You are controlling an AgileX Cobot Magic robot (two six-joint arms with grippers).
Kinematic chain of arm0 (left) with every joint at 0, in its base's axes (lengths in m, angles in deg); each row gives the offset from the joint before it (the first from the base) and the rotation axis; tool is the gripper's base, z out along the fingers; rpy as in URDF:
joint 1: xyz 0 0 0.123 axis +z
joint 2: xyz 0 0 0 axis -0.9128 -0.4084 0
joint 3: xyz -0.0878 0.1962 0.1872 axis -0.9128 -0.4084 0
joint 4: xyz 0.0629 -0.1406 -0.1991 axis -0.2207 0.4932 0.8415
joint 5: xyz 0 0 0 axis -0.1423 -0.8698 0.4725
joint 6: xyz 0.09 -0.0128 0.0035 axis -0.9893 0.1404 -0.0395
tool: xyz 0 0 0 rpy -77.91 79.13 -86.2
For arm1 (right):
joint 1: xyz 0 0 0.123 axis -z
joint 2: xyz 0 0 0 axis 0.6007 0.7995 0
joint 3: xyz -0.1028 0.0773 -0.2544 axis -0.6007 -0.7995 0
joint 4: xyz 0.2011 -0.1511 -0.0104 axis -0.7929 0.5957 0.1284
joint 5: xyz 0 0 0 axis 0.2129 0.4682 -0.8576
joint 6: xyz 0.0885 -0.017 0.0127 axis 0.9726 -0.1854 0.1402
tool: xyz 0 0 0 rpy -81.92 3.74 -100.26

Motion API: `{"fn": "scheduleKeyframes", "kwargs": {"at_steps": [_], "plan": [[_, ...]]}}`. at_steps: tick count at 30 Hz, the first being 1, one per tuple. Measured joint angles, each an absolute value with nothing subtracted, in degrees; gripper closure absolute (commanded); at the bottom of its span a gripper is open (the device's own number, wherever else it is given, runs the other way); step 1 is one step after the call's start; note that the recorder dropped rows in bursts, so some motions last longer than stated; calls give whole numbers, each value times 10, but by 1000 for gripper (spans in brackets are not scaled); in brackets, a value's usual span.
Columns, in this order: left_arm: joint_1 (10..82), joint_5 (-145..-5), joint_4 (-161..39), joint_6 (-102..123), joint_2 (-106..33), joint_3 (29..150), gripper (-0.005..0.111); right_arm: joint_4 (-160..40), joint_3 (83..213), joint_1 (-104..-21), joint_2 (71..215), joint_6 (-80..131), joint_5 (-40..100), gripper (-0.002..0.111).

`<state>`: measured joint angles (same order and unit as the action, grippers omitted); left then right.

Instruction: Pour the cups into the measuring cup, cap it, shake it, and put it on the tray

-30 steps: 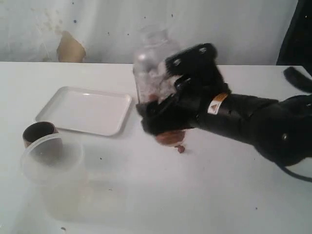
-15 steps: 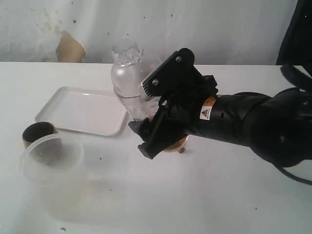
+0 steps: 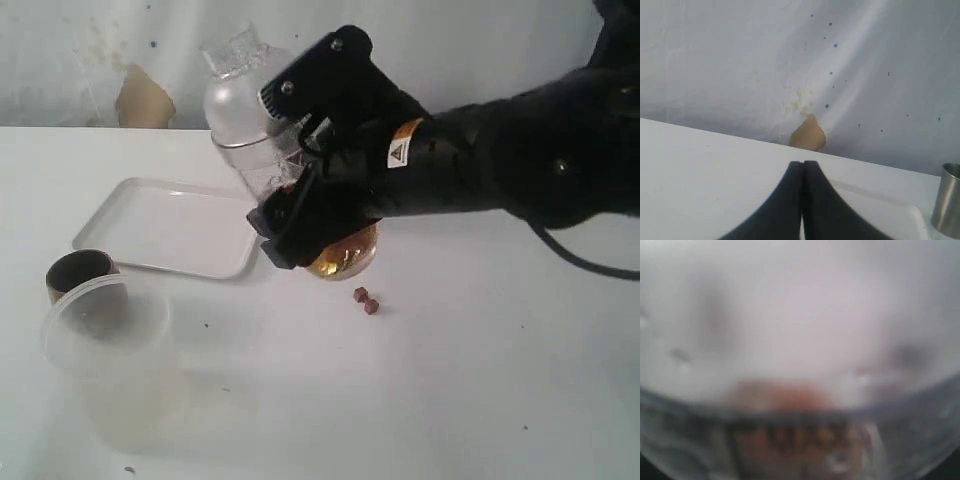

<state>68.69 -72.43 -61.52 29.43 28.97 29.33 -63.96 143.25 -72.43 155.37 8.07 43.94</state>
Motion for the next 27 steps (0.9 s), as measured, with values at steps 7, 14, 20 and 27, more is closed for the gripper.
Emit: {"fn": "scheduleKeyframes", "kwargs": {"at_steps": [7, 14, 20, 27], "plan": [[687, -724, -615, 294, 290, 293, 107, -267, 1528, -740, 1618, 401, 716, 108], [687, -724, -615, 294, 290, 293, 107, -139, 1541, -794, 1624, 448, 786, 108], [687, -724, -615, 294, 290, 293, 107, -94, 1543, -853, 1631, 450, 788, 108], [687, -724, -615, 294, 290, 293, 107, -1, 1546, -921, 1663, 447, 850, 108]]}}
